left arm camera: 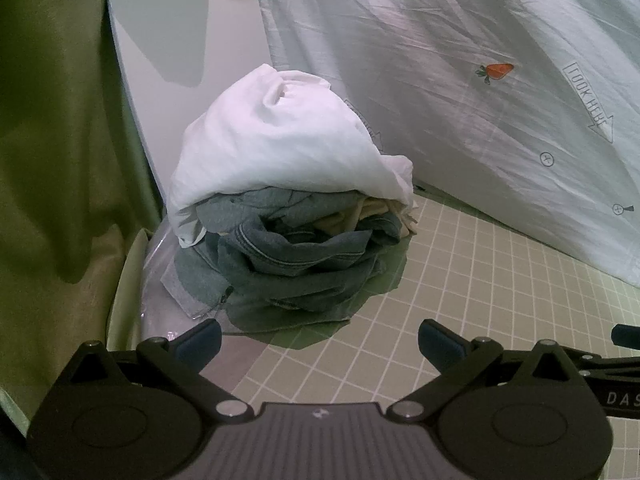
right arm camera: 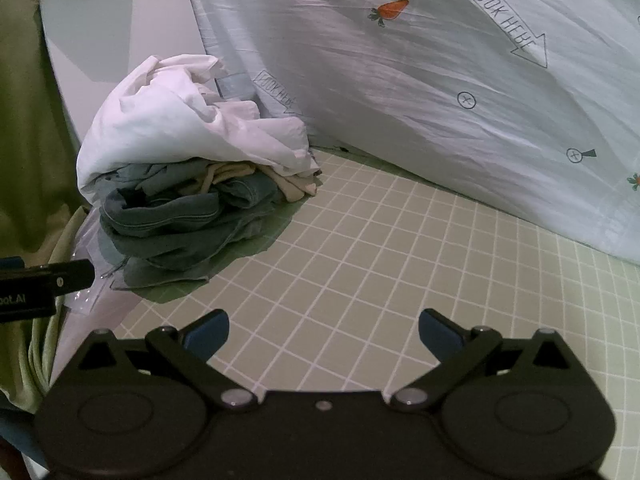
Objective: Fold clothes
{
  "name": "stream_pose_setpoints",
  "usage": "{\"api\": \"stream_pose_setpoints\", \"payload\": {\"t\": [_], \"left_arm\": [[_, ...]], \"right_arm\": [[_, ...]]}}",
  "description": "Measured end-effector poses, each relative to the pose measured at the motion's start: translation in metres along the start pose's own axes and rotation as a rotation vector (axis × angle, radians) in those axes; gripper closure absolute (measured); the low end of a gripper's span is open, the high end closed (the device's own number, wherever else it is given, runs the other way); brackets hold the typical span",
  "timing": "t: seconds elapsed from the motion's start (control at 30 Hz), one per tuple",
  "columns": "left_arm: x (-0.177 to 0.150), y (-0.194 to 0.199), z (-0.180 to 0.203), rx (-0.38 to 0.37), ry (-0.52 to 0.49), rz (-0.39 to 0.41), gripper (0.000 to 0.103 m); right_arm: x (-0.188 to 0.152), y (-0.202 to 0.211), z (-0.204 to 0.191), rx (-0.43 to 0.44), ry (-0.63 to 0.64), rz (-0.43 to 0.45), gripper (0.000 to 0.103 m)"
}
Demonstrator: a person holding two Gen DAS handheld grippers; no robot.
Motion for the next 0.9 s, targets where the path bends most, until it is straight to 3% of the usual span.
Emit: {"api": "stream_pose_setpoints", "payload": {"t": [0.9], "left_arm": [[0.0058,-0.0024,0.0013,-0.006,-0.011,-0.002,0.000]], "right_arm": [[0.0011,-0.0020,0.0023,-0.014,-0.016,0.007,0.003]]}}
Point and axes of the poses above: each gripper's, at about its wrist camera, not at the fingertips, and y roughly against the way its jaws point, z to its right, x to its top, the point moved 5 cm from there along -y, roughly the way its jaws point, and after that the axes turned 11 degrees about -y, right-handed, at the moved point
